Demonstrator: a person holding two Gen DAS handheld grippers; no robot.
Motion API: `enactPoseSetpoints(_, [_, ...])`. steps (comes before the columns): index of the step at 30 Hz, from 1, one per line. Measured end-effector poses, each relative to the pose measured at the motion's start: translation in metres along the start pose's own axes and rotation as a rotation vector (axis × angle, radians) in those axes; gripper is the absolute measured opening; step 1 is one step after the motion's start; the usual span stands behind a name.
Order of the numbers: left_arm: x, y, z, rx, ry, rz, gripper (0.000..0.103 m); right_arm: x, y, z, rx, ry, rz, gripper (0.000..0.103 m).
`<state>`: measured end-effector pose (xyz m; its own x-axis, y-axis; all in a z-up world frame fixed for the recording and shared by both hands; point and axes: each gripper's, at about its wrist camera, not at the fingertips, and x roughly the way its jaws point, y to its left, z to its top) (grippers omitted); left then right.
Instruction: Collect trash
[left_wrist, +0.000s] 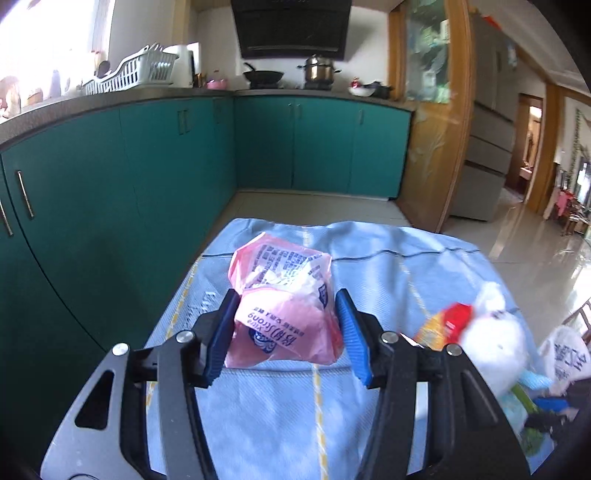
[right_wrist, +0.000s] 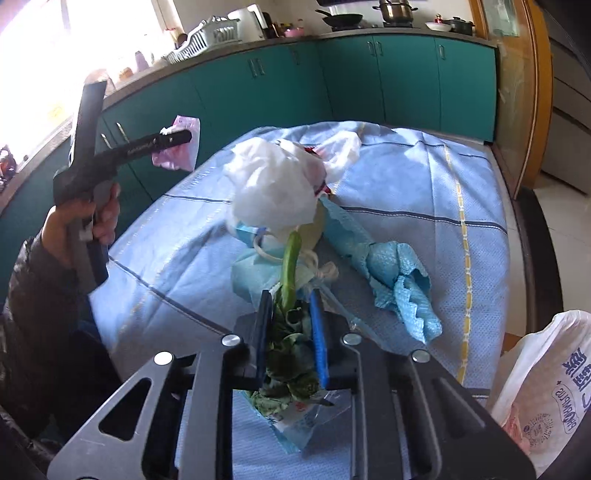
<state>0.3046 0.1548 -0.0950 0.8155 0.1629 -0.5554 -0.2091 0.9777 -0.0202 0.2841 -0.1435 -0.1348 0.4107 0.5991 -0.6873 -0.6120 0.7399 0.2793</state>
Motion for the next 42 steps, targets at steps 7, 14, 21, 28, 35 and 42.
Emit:
enactPoseSetpoints(7, [-0.035, -0.022, -0.036, 0.069, 0.012, -0.086, 0.055, -0.013, -0.015, 0.003, 0.051, -0.045, -0.008, 0.021])
enactPoseSetpoints(14, [-0.041, -0.062, -0.078, 0.21, 0.118, -0.232, 0.057, -0.007, -0.022, 0.0, 0.089, -0.029, -0.036, 0.025])
enactPoseSetpoints(21, [-0.034, -0.081, -0.094, 0.295, 0.175, -0.244, 0.068, 0.005, -0.018, 0.0, 0.085, -0.002, -0.05, 0.064])
enactPoseSetpoints(28, [-0.028, -0.078, -0.092, 0.269, 0.199, -0.228, 0.079, 0.015, -0.014, 0.0, 0.07, 0.018, -0.07, 0.065])
enactPoseSetpoints(35, [-0.019, -0.082, -0.093, 0.276, 0.221, -0.205, 0.078, 0.022, -0.02, 0.0, 0.099, 0.014, -0.082, 0.065])
enactPoseSetpoints(42, [-0.02, -0.082, -0.094, 0.274, 0.223, -0.193, 0.069, 0.026, -0.008, 0.002, 0.07, 0.022, -0.047, 0.042])
